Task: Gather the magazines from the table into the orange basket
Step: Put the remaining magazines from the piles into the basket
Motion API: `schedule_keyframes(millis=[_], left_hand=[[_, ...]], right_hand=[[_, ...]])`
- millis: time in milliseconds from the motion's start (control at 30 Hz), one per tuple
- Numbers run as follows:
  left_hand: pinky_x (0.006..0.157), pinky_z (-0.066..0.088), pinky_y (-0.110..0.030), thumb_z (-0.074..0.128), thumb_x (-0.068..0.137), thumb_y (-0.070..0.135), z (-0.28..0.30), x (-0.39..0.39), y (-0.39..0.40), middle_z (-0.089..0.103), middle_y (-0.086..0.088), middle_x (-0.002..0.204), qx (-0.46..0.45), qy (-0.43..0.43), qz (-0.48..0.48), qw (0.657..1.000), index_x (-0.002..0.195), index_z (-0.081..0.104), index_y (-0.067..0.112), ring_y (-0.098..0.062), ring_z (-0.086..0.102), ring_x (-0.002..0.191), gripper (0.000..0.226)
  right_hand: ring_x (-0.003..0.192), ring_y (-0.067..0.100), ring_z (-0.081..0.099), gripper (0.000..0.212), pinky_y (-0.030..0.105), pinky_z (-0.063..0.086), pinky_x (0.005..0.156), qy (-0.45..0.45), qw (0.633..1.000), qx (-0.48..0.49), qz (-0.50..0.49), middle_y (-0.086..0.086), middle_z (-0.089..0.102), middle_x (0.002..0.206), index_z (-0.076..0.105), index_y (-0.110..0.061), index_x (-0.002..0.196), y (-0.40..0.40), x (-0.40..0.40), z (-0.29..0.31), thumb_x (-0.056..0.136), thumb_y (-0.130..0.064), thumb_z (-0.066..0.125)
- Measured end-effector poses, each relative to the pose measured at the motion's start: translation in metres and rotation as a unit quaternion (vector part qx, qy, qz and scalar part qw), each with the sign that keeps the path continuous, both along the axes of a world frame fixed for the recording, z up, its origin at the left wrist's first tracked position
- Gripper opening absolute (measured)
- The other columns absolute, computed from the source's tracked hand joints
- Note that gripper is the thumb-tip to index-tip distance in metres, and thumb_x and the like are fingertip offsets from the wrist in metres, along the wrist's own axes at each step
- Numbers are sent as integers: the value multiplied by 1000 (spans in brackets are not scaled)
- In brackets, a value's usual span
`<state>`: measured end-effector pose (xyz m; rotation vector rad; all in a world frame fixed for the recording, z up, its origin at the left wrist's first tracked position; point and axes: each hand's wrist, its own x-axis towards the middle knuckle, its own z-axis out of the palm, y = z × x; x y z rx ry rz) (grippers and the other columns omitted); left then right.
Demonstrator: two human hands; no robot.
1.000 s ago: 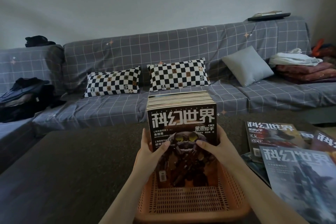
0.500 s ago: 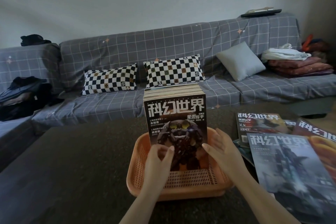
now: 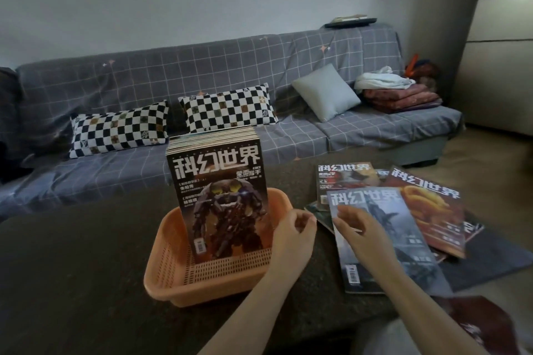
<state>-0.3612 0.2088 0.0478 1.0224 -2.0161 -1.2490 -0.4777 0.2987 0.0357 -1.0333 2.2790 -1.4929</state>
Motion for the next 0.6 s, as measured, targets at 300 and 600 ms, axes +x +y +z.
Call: schedule_keyframes(millis=[300,600], left_hand=[[71,45,-14,54,94,30,-40,-78,46,52,0,136,77,-94,-79,989,135,51,18,-9,55,109,42],[83,53,-32,65,90,23,-61,-91,45,51,-11,139,201,-64,35,977,147,33,13,-24,59,115,66]], right_hand=[[107,18,56,43,33,45,85,-10,986,124,-109,5,61,124,57,-16,125,69,-69,-31,88,-35,63],[108,25,57,52,32,48,83,-62,978,140,-143,8,64,118,55,-12,127,96,-100,-63,83,-36,69]])
